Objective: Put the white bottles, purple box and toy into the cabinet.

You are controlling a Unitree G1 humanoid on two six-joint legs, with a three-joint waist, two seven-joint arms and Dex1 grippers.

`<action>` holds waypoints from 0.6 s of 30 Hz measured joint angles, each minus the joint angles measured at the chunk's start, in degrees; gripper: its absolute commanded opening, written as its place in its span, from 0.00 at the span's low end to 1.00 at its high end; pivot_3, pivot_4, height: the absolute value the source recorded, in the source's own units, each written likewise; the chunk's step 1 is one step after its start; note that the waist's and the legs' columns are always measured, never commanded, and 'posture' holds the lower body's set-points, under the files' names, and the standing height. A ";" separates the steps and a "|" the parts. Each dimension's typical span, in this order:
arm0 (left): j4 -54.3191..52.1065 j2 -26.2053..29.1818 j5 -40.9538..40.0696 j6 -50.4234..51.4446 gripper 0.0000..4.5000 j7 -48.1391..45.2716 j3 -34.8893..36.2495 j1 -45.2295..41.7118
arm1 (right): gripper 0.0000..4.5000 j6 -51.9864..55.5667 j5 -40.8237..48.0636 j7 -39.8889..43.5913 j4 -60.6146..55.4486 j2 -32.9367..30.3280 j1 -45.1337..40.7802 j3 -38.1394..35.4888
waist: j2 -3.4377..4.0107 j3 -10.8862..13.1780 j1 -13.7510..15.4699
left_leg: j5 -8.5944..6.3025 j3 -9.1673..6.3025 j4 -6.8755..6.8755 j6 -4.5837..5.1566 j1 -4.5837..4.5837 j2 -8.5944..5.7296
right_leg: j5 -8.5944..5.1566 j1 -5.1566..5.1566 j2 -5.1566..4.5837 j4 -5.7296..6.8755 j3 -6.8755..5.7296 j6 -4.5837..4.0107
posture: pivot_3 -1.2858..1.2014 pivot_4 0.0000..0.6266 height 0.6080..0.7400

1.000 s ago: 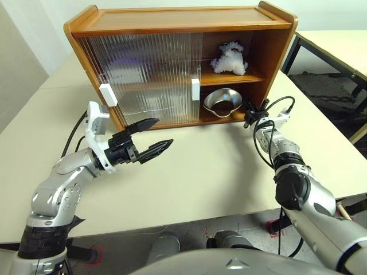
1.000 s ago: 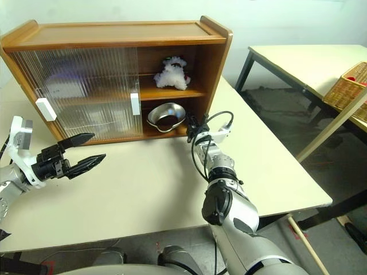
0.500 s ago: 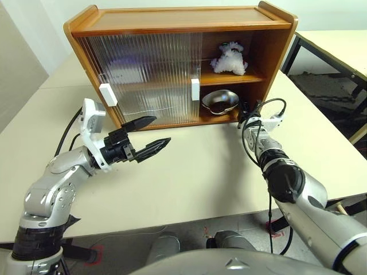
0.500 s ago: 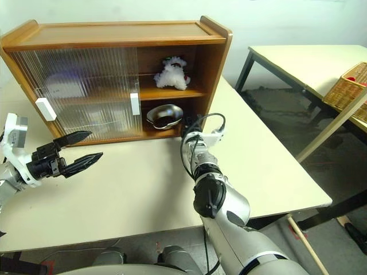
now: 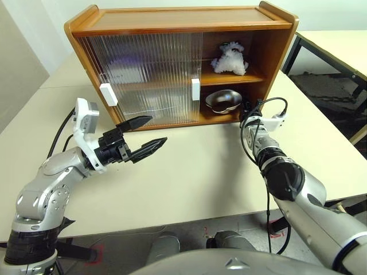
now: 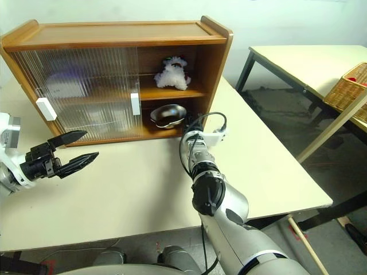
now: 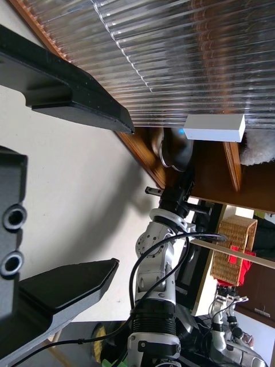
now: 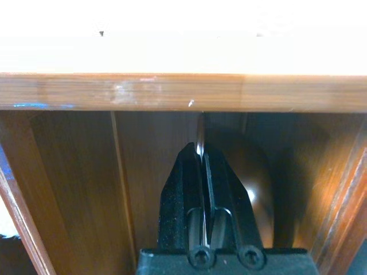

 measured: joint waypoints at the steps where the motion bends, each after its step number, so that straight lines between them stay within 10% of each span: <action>1: 0.00 0.00 -0.01 0.00 1.00 0.00 0.03 0.16 | 0.11 -0.16 -0.41 -0.13 0.00 -0.01 -0.03 0.08 | 0.00 0.00 0.00 | 0.00 0.00 0.00 0.00 0.00 0.00 | 0.00 0.00 0.00 0.00 0.00 0.00 | 0.56 0.00 1.00; 12: 0.02 -0.36 0.05 -0.15 1.00 -0.03 -0.29 0.00 | 0.98 -0.30 -3.95 -0.51 -0.03 -0.12 -0.64 0.49 | 0.00 0.00 -0.06 | 0.00 -0.02 0.02 0.00 0.01 0.01 | -0.01 0.00 0.00 0.00 0.00 -0.09 | 0.55 0.00 1.00; 18: 0.26 -0.88 0.30 -0.40 1.00 -0.14 -0.78 -0.81 | 0.99 0.35 -4.09 -0.39 -0.43 -0.70 -0.64 0.48 | 0.00 0.00 -0.09 | 0.00 -0.01 0.02 0.00 0.01 0.01 | 0.01 0.00 0.00 0.00 0.00 -0.06 | 0.54 0.00 1.00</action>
